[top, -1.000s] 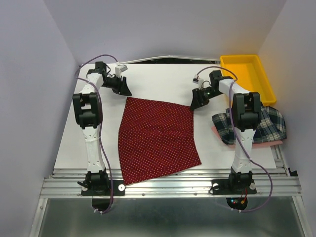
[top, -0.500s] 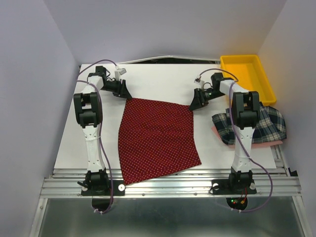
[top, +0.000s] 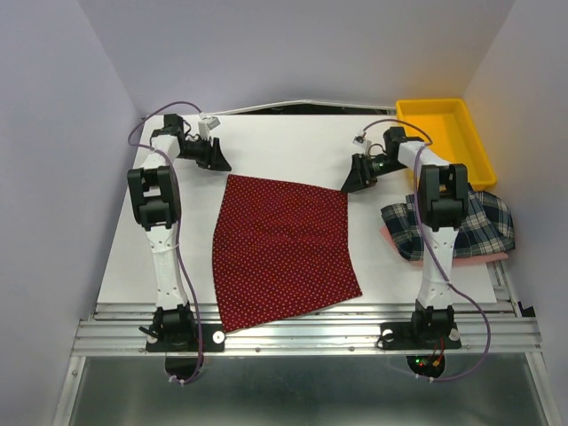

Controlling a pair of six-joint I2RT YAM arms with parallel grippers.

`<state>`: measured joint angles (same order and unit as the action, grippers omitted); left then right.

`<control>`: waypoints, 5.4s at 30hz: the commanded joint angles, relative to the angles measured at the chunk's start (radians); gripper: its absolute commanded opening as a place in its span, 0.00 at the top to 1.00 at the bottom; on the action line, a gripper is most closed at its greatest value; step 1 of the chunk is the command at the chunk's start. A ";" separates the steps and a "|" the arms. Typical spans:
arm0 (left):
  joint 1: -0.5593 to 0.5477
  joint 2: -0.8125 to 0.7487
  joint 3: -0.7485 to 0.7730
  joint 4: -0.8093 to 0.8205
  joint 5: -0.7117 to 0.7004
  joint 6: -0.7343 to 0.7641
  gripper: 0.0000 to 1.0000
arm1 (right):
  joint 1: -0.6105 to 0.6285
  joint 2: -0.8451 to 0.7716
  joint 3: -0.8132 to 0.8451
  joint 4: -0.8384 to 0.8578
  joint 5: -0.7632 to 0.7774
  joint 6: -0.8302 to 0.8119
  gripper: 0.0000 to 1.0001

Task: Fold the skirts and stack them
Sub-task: Flatten the skirt out, then fold the skirt

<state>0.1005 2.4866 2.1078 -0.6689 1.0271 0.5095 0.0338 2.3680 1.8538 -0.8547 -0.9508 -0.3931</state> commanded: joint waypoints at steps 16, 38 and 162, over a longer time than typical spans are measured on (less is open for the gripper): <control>-0.010 0.035 -0.020 -0.078 -0.004 0.043 0.59 | 0.006 0.100 -0.012 -0.026 0.073 -0.112 0.46; -0.015 -0.001 0.041 0.023 -0.002 -0.034 1.00 | 0.035 0.088 0.087 -0.041 0.069 -0.112 0.99; -0.458 -0.774 -1.020 0.117 -0.651 0.003 0.77 | 0.298 -0.570 -0.636 0.159 0.431 -0.358 0.56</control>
<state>-0.3626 1.6417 1.0245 -0.5770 0.4355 0.5777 0.3241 1.7943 1.2095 -0.6441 -0.5858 -0.7506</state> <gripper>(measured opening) 0.243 0.437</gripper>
